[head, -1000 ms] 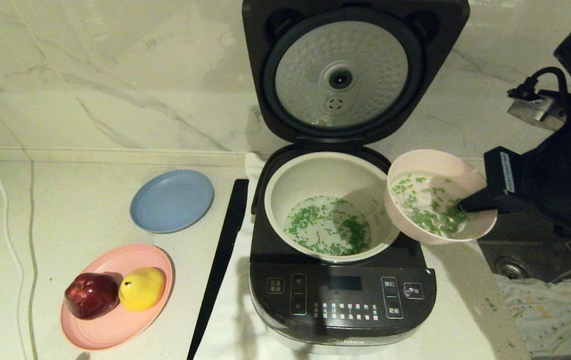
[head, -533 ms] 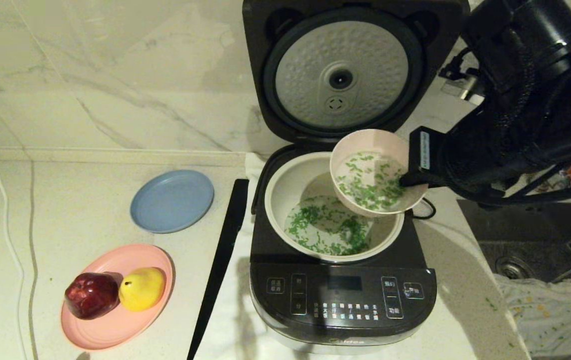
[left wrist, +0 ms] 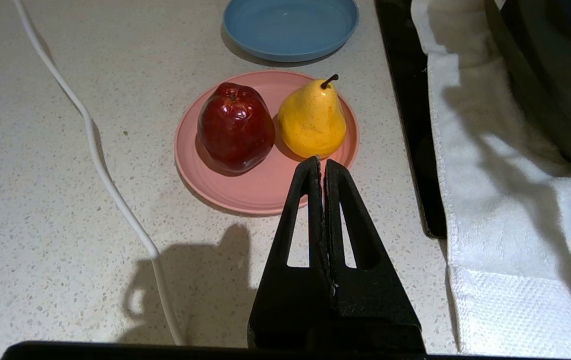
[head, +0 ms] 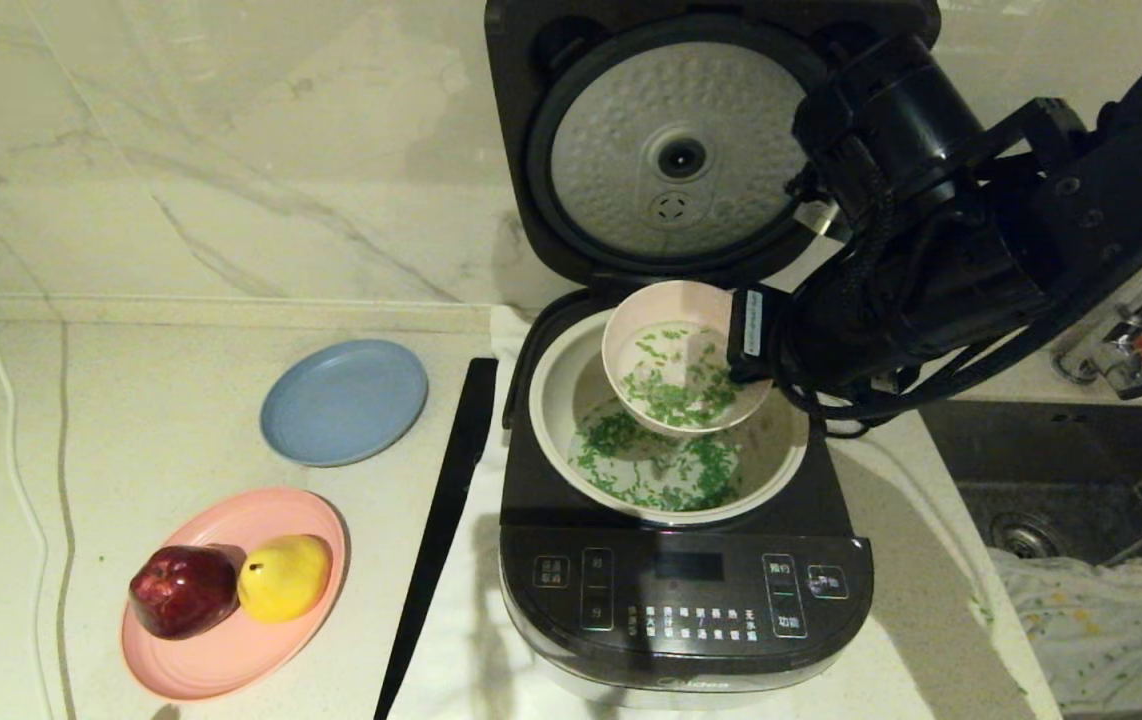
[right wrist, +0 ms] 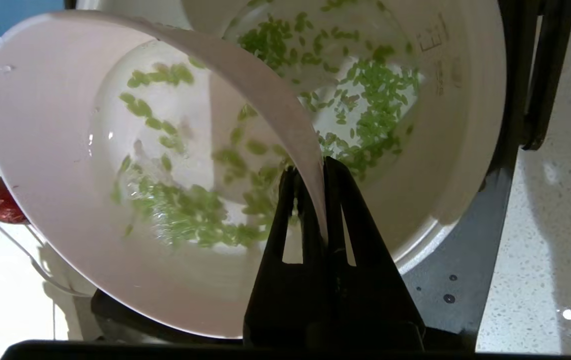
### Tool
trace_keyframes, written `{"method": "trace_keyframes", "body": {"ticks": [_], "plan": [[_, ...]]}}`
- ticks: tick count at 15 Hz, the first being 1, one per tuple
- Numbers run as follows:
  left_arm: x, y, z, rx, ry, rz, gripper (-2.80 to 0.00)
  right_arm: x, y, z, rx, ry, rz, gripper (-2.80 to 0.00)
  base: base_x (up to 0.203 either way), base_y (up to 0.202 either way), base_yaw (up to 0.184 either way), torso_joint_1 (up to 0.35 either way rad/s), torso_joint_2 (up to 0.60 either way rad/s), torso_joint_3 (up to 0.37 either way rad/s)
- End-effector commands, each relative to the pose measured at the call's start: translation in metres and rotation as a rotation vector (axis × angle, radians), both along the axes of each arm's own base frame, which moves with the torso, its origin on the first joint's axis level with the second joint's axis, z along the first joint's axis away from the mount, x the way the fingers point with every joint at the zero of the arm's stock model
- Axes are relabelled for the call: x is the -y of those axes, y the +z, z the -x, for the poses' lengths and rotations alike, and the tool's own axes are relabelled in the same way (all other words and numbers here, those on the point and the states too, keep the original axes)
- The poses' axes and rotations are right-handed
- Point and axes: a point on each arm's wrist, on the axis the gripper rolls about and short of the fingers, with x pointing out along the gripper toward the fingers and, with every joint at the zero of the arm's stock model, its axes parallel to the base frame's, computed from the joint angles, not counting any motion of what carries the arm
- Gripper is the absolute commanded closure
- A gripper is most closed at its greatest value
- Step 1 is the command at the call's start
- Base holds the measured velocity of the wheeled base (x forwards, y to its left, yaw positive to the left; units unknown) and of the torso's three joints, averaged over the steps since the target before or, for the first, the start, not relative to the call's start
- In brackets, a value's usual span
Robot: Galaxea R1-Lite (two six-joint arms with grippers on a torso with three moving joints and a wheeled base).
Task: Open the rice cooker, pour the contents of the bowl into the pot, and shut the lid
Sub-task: Pour the water from the bowl into the rice cooker
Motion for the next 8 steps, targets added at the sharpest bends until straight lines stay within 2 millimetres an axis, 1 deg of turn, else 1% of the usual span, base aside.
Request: {"method": "trace_keyframes", "body": {"ticks": [1, 4, 6, 8], "plan": [[0.0, -0.0012, -0.0004, -0.005, 0.0, -0.001, 0.0, -0.0019, -0.0046, -0.0029, -0.015, -0.005, 0.007, 0.0, 0.0, 0.0, 0.0, 0.0, 0.0, 0.0], [0.0, -0.0012, -0.0004, -0.005, 0.0, -0.001, 0.0, 0.0008, -0.0011, -0.001, 0.004, -0.02, 0.01, 0.0, 0.0, 0.0, 0.0, 0.0, 0.0, 0.0], [0.0, -0.0012, -0.0004, -0.005, 0.0, -0.001, 0.0, 0.0012, 0.0024, -0.0028, 0.075, -0.082, 0.0, 0.0, 0.0, 0.0, 0.0, 0.0, 0.0, 0.0], [0.0, -0.0012, -0.0004, -0.005, 0.0, -0.001, 0.0, -0.0024, -0.0063, -0.0067, 0.152, -0.127, 0.003, 0.0, 0.0, 0.0, 0.0, 0.0, 0.0, 0.0]]}}
